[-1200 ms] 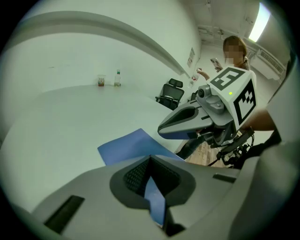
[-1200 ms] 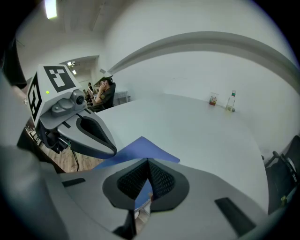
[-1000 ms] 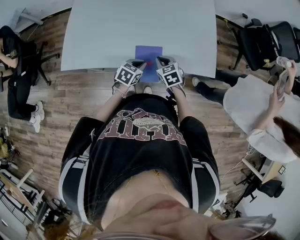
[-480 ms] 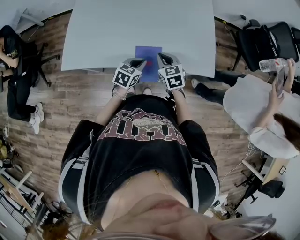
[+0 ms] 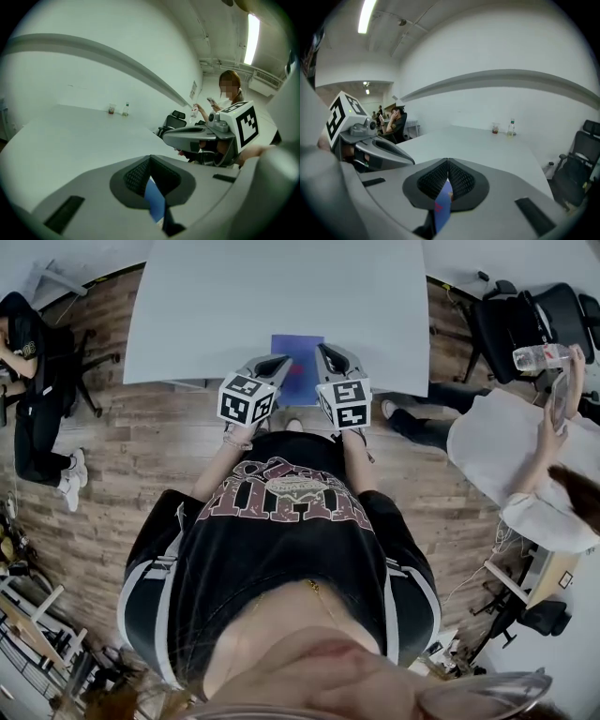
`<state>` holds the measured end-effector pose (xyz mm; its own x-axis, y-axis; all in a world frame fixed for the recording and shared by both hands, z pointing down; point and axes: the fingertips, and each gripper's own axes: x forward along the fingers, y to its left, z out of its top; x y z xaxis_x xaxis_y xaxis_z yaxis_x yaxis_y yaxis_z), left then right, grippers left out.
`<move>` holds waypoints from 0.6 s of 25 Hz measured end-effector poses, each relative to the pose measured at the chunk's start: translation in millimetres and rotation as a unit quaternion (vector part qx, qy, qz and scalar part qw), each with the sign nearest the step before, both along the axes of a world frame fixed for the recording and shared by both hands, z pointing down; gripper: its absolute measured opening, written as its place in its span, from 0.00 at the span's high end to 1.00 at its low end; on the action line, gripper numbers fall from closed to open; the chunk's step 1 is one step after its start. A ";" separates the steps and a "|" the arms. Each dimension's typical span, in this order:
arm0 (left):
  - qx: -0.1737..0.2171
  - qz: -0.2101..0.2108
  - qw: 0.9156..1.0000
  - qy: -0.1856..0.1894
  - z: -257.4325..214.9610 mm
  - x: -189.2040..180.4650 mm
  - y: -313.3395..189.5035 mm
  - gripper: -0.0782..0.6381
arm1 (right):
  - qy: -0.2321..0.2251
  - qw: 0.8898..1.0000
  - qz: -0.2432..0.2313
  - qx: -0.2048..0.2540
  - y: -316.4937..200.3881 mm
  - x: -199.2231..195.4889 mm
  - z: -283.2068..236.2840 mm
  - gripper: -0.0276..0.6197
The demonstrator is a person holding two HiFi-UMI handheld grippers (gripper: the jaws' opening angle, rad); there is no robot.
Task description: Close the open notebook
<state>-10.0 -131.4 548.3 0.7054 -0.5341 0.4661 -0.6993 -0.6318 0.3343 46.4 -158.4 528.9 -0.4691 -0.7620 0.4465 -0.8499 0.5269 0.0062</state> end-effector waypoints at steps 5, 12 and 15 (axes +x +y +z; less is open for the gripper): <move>0.034 -0.021 0.999 0.023 -25.4 -5.4 0.9 0.83 | -0.050 0.999 0.016 0.007 11.9 -7.9 -16.6 0.93; 0.065 -0.035 0.997 0.039 -45.1 -11.0 2.8 0.83 | -0.047 0.999 0.006 0.022 22.3 -19.3 -29.8 0.93; 0.068 -0.034 0.996 0.048 -50.7 -11.6 3.9 0.83 | -0.050 0.998 0.005 0.030 24.2 -22.4 -37.6 0.93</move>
